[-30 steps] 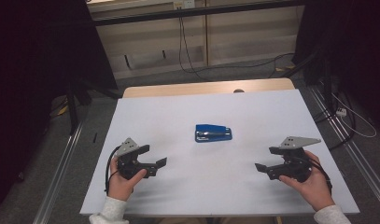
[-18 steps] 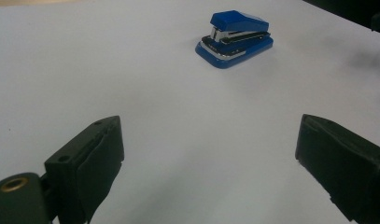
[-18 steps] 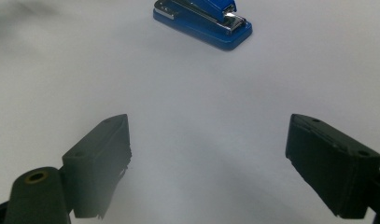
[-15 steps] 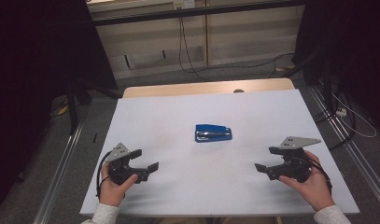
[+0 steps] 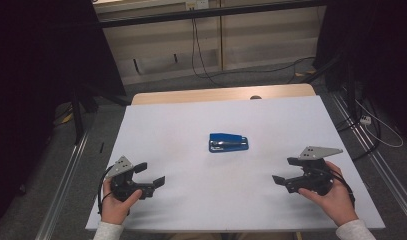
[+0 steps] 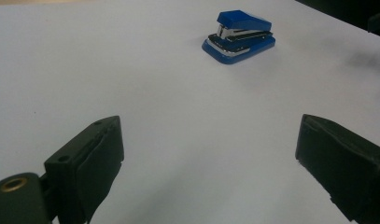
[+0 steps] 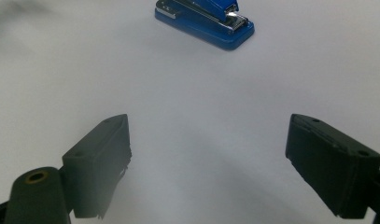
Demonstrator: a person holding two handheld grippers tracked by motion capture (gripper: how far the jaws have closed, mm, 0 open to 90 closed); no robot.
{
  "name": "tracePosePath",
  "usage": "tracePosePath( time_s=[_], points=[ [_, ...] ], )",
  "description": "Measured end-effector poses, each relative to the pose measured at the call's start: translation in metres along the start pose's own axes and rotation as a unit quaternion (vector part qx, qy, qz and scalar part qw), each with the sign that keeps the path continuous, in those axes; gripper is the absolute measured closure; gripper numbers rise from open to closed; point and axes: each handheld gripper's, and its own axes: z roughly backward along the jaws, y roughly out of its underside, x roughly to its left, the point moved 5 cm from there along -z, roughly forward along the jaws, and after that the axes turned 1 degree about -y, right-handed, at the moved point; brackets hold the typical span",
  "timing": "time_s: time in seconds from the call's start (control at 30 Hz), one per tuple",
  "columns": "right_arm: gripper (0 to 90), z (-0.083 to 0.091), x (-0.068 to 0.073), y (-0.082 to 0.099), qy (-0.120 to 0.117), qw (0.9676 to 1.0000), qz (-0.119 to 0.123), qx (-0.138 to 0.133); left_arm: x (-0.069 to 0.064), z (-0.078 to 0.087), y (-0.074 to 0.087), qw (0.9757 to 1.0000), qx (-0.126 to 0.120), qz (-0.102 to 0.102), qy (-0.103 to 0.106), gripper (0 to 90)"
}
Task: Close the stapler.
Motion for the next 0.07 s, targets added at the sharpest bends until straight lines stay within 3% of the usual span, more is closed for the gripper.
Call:
tracePosePath(
  time_s=[0.07],
  points=[
    [13.6, -0.0006, 0.0003, 0.0002, -0.001, 1.0000, 0.001, 0.002, 0.0000, -0.0002, 0.0001, 1.0000, 0.001, -0.001, 0.000, 7.9]
  ],
)
